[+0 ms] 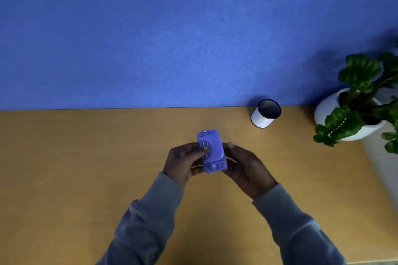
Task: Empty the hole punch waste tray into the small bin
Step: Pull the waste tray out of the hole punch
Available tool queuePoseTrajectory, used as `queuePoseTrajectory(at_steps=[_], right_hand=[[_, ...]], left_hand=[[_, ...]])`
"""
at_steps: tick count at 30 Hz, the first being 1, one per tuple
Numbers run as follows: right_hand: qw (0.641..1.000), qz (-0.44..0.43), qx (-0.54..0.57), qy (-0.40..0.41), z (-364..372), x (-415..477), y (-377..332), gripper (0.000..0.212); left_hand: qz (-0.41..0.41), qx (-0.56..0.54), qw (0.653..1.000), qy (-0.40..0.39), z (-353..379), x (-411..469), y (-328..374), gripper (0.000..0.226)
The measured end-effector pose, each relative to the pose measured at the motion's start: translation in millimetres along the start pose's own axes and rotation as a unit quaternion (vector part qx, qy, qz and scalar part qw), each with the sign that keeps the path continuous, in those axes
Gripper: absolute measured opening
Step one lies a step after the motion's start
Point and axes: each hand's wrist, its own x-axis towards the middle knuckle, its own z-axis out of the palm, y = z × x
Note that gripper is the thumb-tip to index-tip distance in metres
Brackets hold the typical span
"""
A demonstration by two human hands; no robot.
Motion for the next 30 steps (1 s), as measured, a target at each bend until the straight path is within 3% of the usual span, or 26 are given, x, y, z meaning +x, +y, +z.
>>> queuePoseTrajectory(at_steps=[3,8,12,23,27,30], right_hand=[[1.000,-0.017,-0.015,-0.004,-5,-19,15,0.028],[0.998,-0.044,-0.023,-0.041,-12,-28,15,0.044],[0.995,-0.055,-0.048,-0.070,-15,-30,11,0.041],[0.992,-0.080,-0.093,-0.034,-14,-30,21,0.034],[0.995,-0.059,-0.055,-0.063,-3,-34,25,0.051],[0.991,-0.081,-0.101,-0.045,8,-29,30,0.051]], left_hand=[[0.008,0.005,1.000,0.012,0,1,1,0.008],[0.006,0.010,1.000,0.016,1,-1,-3,0.017],[0.005,0.005,1.000,0.018,2,-1,-3,0.021],[-0.018,-0.016,0.999,0.027,2,-4,-3,0.017],[-0.009,0.012,0.999,0.030,3,-4,-4,0.014],[0.008,0.049,0.998,0.041,7,-3,-4,0.017]])
